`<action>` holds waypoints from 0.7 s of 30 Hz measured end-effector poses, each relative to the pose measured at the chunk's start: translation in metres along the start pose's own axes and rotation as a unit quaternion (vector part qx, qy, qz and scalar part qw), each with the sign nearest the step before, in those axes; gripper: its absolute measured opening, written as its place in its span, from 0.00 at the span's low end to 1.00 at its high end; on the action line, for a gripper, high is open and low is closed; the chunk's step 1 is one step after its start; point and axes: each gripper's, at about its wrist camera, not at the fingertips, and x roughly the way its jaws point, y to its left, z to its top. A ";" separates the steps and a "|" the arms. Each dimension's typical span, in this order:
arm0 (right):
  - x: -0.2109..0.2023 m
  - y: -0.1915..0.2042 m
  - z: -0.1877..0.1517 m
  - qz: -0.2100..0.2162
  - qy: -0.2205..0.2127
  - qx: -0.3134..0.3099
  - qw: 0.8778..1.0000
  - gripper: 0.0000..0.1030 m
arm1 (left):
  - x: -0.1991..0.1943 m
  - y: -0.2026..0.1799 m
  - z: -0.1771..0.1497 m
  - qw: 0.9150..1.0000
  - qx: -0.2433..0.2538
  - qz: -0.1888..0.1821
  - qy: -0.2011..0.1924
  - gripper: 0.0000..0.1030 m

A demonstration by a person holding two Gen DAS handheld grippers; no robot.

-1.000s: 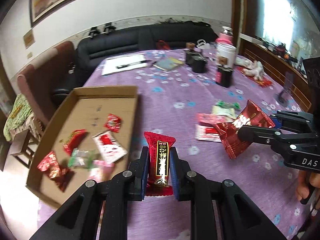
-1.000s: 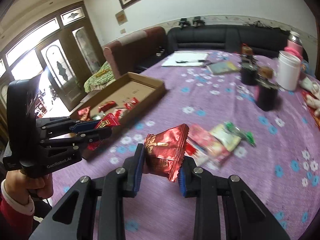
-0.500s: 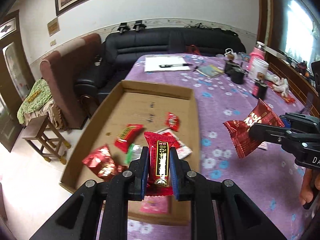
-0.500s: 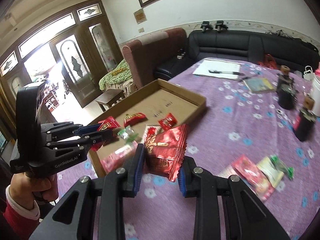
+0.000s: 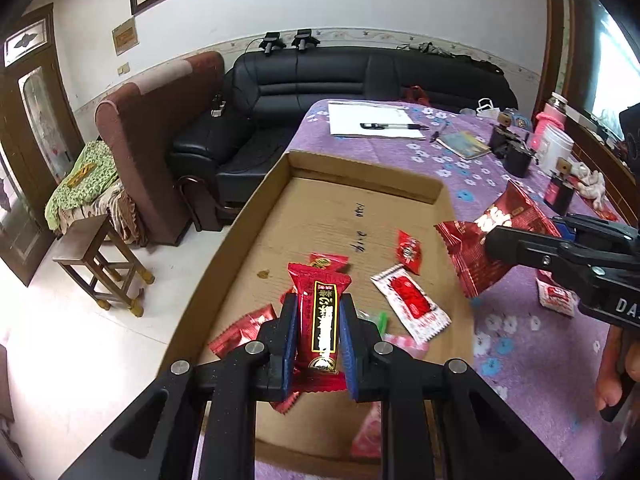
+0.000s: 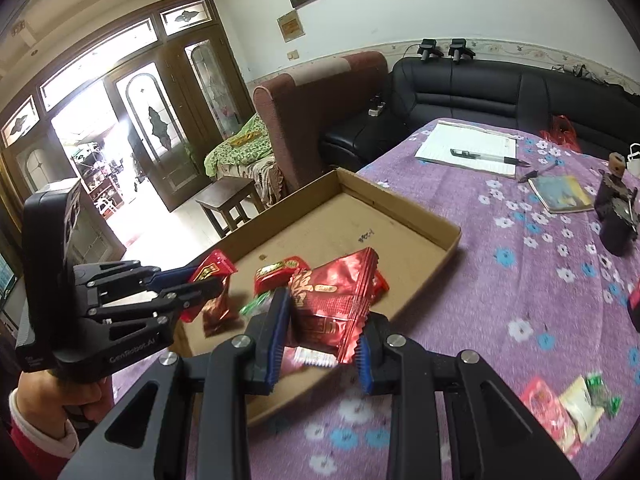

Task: Organize snacks
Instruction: 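Carry both snacks over the cardboard tray and open both grippers to release them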

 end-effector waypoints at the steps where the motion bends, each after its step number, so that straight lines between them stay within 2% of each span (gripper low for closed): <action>1: 0.005 -0.002 0.002 -0.003 0.000 0.002 1.000 0.28 | 0.004 0.001 0.003 1.000 0.000 0.002 0.002 0.19; 10: 0.042 -0.013 0.024 -0.029 0.001 0.002 1.000 0.28 | 0.039 0.002 0.038 1.000 0.007 0.007 0.018 0.19; 17: 0.082 -0.021 0.039 -0.060 0.027 -0.020 0.998 0.28 | 0.072 0.004 0.061 0.999 -0.001 0.006 0.040 0.19; 21: 0.097 -0.029 0.041 -0.061 0.039 -0.020 0.997 0.28 | 0.085 0.005 0.070 0.999 -0.005 0.010 0.049 0.20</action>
